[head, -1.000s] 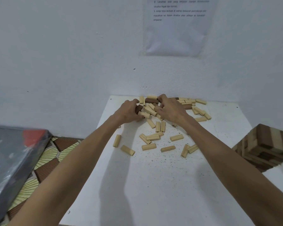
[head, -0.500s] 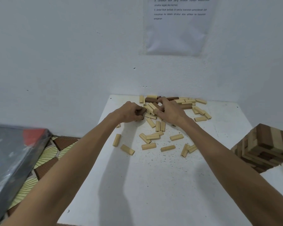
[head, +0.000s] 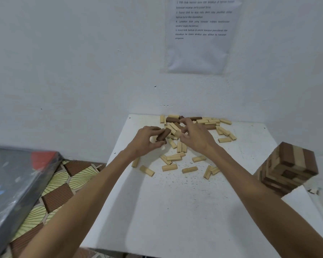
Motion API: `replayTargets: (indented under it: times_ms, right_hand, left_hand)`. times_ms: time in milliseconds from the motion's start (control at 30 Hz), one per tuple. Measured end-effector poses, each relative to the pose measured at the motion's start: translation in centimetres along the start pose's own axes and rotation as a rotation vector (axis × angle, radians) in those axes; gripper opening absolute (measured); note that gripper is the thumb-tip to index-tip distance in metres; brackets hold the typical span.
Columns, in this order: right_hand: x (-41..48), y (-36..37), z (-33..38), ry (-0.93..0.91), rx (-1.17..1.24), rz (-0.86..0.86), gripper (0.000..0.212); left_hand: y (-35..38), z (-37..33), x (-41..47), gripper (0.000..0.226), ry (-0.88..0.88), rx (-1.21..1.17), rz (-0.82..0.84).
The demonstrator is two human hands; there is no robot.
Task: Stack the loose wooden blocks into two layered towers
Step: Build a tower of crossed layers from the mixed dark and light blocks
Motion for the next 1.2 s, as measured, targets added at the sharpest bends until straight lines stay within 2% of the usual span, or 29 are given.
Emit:
replayTargets:
  times_ms: [100,267,500,800,1000,1200]
  right_hand:
    - [-3.3,0.0,1.3,0.0,0.001,0.0,0.057]
    - [-9.5,1.6,2.6,0.017,0.08,0.02,0.054]
    - [-18.0,4.7,3.0,0.046,0.11,0.147,0.056]
    - [-20.7,7.1,1.8,-0.025,0.165,0.188,0.062]
    - [-20.4,7.7,1.2,-0.018,0.234,0.193,0.065]
    - [-19.6,8.1,1.5,-0.019,0.266,0.198,0.063]
  left_hand:
    - [0.1,-2.6,-2.3,0.037,0.051,-0.042,-0.037]
    - [1.4,-6.4,-7.4,0.043,0.053,-0.061,-0.089]
    - [5.3,-8.4,-14.2,0.051,-0.021,-0.14,-0.06]
    - [7.9,-8.3,-16.4,0.054,-0.064,-0.132,0.028]
    - [8.6,-8.5,-16.9,0.039,-0.133,-0.064,-0.11]
    - [8.0,-8.5,-17.6,0.025,-0.252,-0.143,-0.266]
Point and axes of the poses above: each hand's wrist, its own x-axis towards the middle knuckle, its own y-axis out of the palm, z = x × y, the point moved 3 cm from there along x, towards the middle knuckle, and after that the axes turned 8 degrees about z, right-handed, at the moved point
